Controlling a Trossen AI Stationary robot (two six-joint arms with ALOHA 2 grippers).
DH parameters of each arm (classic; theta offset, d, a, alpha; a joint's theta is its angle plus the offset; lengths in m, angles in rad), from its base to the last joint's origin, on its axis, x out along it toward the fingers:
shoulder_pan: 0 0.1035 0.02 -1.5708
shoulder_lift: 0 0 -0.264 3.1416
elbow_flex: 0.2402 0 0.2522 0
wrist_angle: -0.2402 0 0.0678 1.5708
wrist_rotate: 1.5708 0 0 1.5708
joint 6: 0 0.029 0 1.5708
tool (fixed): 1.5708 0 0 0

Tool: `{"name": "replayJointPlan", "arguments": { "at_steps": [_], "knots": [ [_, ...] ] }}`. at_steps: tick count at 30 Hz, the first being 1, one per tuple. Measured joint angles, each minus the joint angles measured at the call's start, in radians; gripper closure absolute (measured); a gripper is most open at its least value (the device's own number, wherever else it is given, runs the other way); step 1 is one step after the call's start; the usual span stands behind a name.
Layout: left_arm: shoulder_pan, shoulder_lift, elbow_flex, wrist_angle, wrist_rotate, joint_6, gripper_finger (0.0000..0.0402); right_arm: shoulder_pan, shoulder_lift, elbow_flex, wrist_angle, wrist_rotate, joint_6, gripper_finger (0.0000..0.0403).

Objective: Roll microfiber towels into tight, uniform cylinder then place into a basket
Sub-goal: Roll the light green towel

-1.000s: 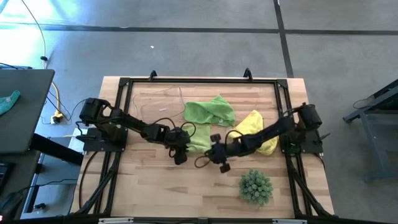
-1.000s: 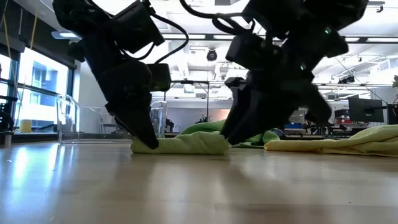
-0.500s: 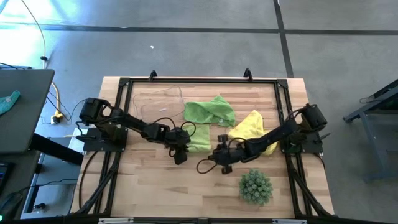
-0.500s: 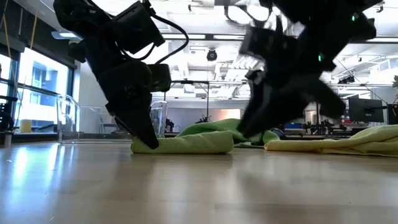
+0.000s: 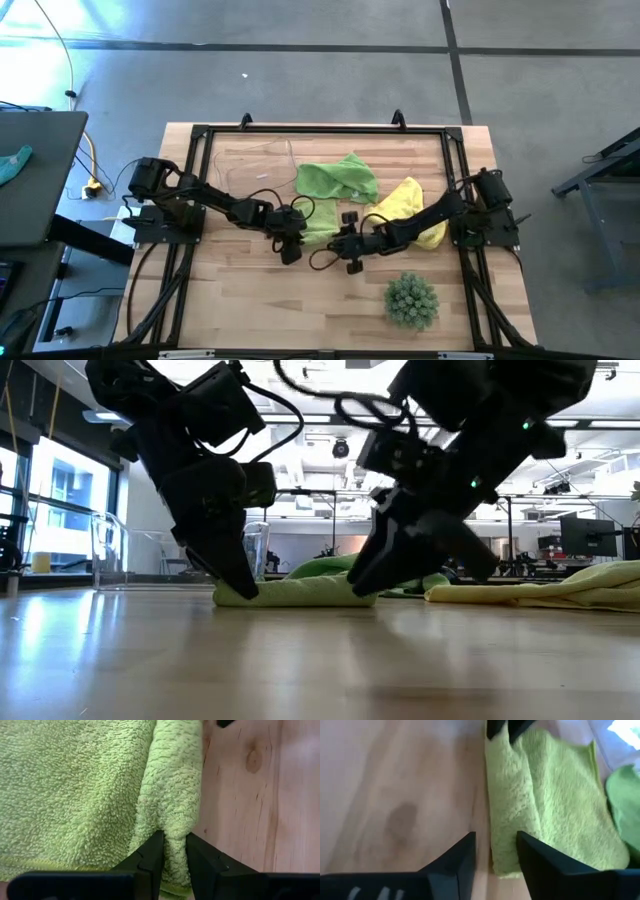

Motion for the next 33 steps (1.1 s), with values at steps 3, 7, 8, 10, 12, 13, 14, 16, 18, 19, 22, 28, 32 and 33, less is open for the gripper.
{"name": "replayJointPlan", "arguments": {
  "at_steps": [3,7,8,10,12,13,14,16,18,19,22,28,32,33],
  "knots": [
    [0.000,0.000,0.000,0.000,0.000,0.000,0.0332,-0.020,0.012,0.000,0.002,-0.004,-0.001,0.0241],
    [0.000,0.000,0.000,0.000,-0.001,0.000,0.0332,-0.044,0.019,0.000,0.005,-0.034,0.006,0.0219],
    [0.000,0.000,0.000,0.000,-0.001,0.000,0.0332,-0.050,0.018,0.001,0.003,-0.043,0.005,0.0216],
    [0.000,-0.002,0.000,-0.001,-0.001,0.001,0.0332,-0.061,0.021,0.001,0.004,-0.060,0.005,0.0215],
    [-0.001,-0.004,0.000,-0.001,-0.001,0.001,0.0332,-0.069,0.022,0.002,0.005,-0.067,0.004,0.0216],
    [-0.001,-0.004,0.000,-0.001,-0.002,0.002,0.0332,-0.073,0.022,0.002,0.005,-0.070,0.003,0.0217],
    [-0.001,-0.004,0.000,-0.002,-0.001,0.005,0.0332,-0.076,0.022,0.002,0.005,-0.072,0.003,0.0219],
    [-0.001,-0.004,0.000,-0.003,-0.002,0.019,0.0332,-0.083,0.023,0.002,0.005,-0.079,0.004,0.0224],
    [-0.001,-0.004,0.000,-0.004,-0.002,0.025,0.0332,-0.095,0.023,0.002,0.006,-0.100,0.006,0.0230],
    [-0.001,-0.004,0.000,-0.004,-0.004,0.027,0.0332,-0.102,0.025,0.002,0.006,-0.117,0.013,0.0234],
    [-0.001,-0.006,0.000,-0.003,-0.005,0.047,0.0326,-0.123,0.030,0.003,0.003,-0.153,0.066,0.0247],
    [-0.001,-0.048,-0.003,-0.023,-0.001,0.095,0.0302,-0.150,0.062,0.004,0.001,-0.198,0.142,0.0288],
    [-0.002,-0.113,-0.006,-0.050,0.000,0.125,0.0282,-0.157,0.078,0.007,0.010,-0.209,0.187,0.0327],
    [-0.002,-0.137,-0.006,-0.062,-0.001,0.130,0.0277,-0.157,0.079,0.007,0.011,-0.209,0.199,0.0337]
  ]
}}
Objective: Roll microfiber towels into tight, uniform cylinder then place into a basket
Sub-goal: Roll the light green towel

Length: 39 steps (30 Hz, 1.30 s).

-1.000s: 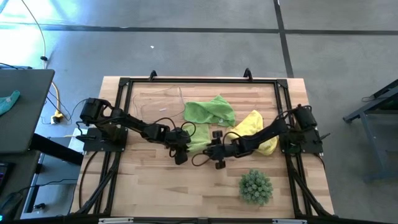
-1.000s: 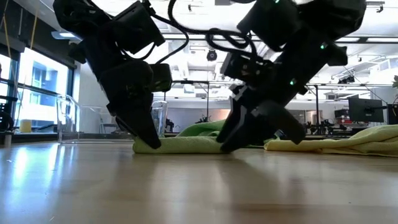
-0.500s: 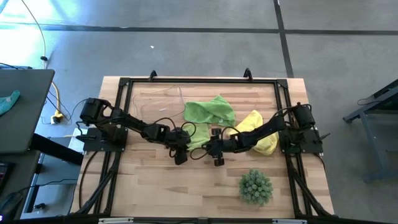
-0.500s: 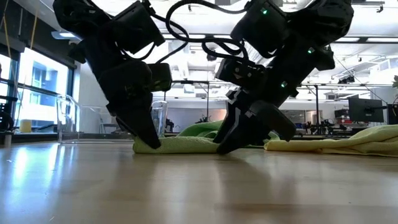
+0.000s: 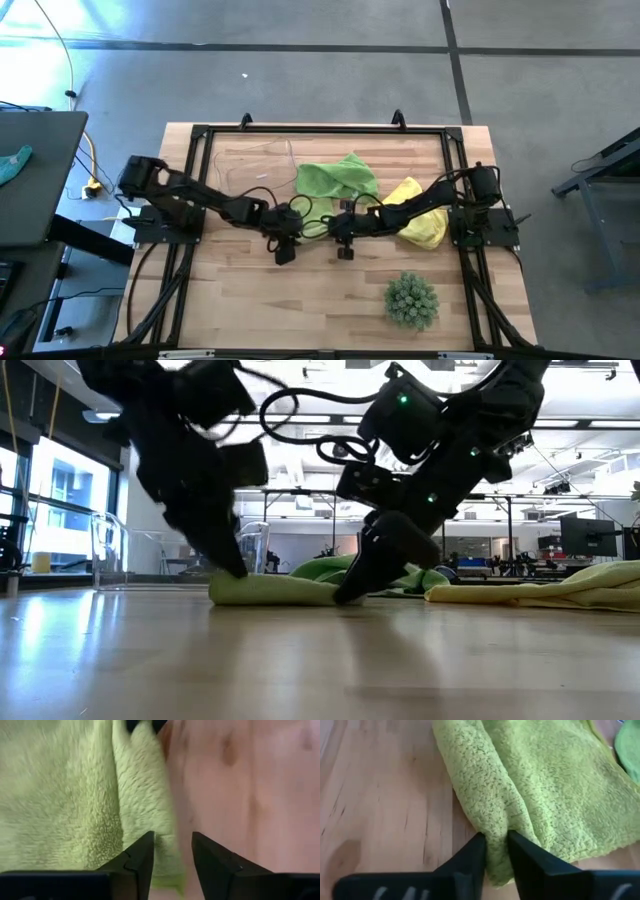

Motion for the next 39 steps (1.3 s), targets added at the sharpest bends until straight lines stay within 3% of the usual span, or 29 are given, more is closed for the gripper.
{"name": "replayJointPlan", "arguments": {
  "at_steps": [4,8,17,21,30,36,39],
  "knots": [
    [-0.014,-0.059,0.001,-0.024,-0.004,0.012,0.0261,-0.003,0.000,0.000,0.007,-0.033,0.048,0.0375],
    [-0.061,-0.079,0.004,-0.005,-0.033,0.029,0.0255,-0.033,0.001,-0.001,0.028,-0.157,0.156,0.0398],
    [-0.216,-0.022,0.005,0.026,-0.413,0.160,0.0254,-0.133,0.009,-0.005,0.062,-0.471,0.444,0.0395],
    [-0.245,0.016,0.005,0.023,-0.524,0.148,0.0254,-0.155,0.011,-0.007,0.070,-0.541,0.504,0.0395],
    [-0.231,0.094,0.005,0.025,-0.531,0.085,0.0279,-0.155,0.011,-0.007,0.070,-0.538,0.525,0.0395],
    [-0.169,0.111,0.006,-0.004,-0.451,-0.006,0.0331,-0.154,0.011,-0.007,0.070,-0.536,0.500,0.0391],
    [-0.131,0.108,0.008,-0.020,-0.382,-0.031,0.0364,-0.154,0.008,-0.007,0.071,-0.546,0.445,0.0369]
  ]
}}
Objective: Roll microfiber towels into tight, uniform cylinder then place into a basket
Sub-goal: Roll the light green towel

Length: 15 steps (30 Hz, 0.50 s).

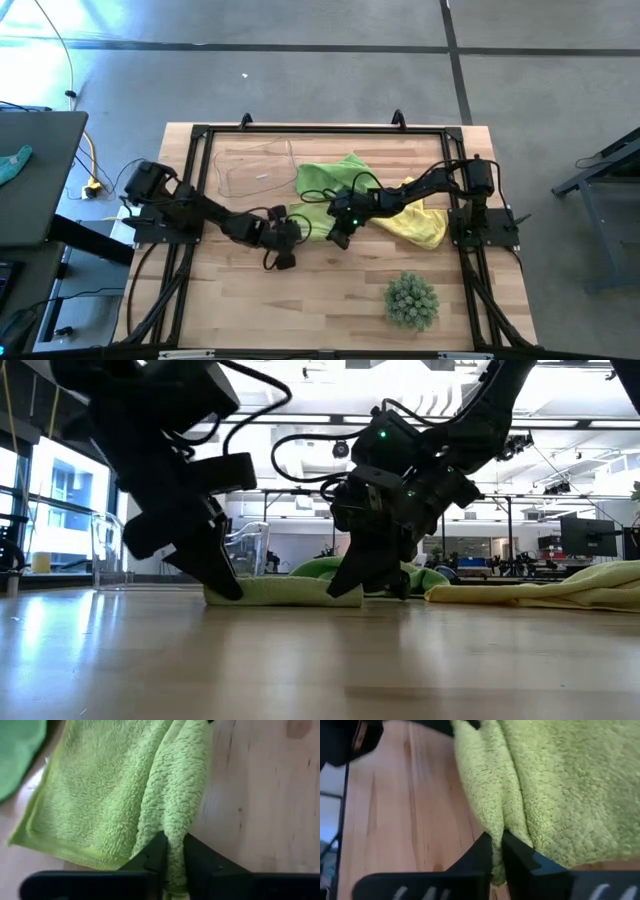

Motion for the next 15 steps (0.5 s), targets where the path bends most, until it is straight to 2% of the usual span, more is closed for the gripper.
{"name": "replayJointPlan", "arguments": {
  "at_steps": [4,10,13,15],
  "knots": [
    [0.054,-0.004,-0.014,0.016,0.142,-0.004,0.0393,0.001,-0.026,-0.002,-0.013,-0.027,-0.077,0.0323],
    [0.136,-0.006,-0.048,0.082,0.361,-0.043,0.0388,0.008,-0.130,-0.006,-0.133,-0.038,-0.219,0.0286],
    [0.167,-0.004,-0.050,0.092,0.475,-0.084,0.0388,0.051,-0.181,-0.006,-0.168,0.051,-0.360,0.0285],
    [0.183,-0.003,-0.050,0.094,0.515,-0.117,0.0388,0.107,-0.197,-0.005,-0.157,0.158,-0.500,0.0285]
  ]
}}
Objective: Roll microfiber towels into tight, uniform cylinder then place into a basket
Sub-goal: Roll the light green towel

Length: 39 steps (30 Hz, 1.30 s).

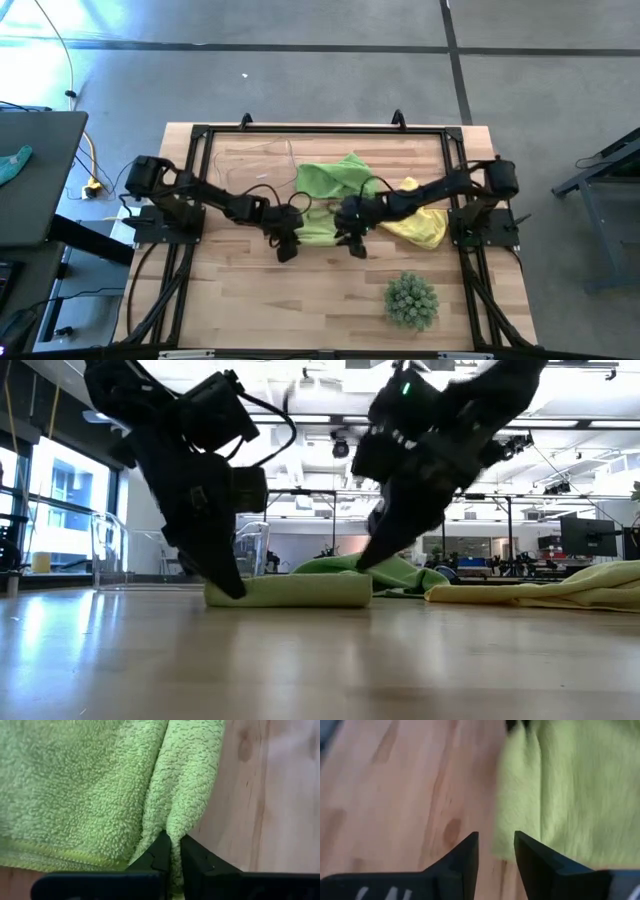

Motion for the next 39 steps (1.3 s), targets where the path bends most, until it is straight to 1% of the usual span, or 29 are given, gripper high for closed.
{"name": "replayJointPlan", "arguments": {
  "at_steps": [4,7,10,14,21,24,32,35,39],
  "knots": [
    [0.022,0.002,-0.002,0.006,0.017,-0.055,0.0388,0.127,0.009,0.001,0.033,0.225,-0.260,0.0286],
    [0.026,0.002,-0.003,0.008,0.018,-0.076,0.0389,0.195,0.045,0.002,0.062,0.392,-0.360,0.0286],
    [0.027,0.002,-0.004,0.012,0.015,-0.077,0.0389,0.222,0.084,0.002,0.092,0.543,-0.385,0.0287],
    [0.027,0.002,-0.004,0.013,0.008,-0.078,0.0389,0.221,0.122,0.002,0.101,0.654,-0.334,0.0287],
    [0.027,0.004,-0.005,0.035,0.000,-0.079,0.0387,0.187,0.130,0.003,0.103,0.657,-0.221,0.0287],
    [0.027,0.005,-0.005,0.046,-0.007,-0.077,0.0375,0.169,0.136,0.005,0.097,0.652,-0.168,0.0287],
    [0.026,-0.010,-0.004,0.036,-0.006,-0.003,0.0323,0.117,0.169,0.009,0.077,0.529,-0.011,0.0288],
    [0.028,-0.055,-0.008,-0.023,-0.026,0.044,0.0307,0.098,0.172,0.011,0.058,0.478,0.042,0.0300],
    [0.028,-0.137,-0.009,-0.087,-0.029,0.095,0.0292,0.074,0.172,0.011,0.045,0.430,0.085,0.0340]
  ]
}}
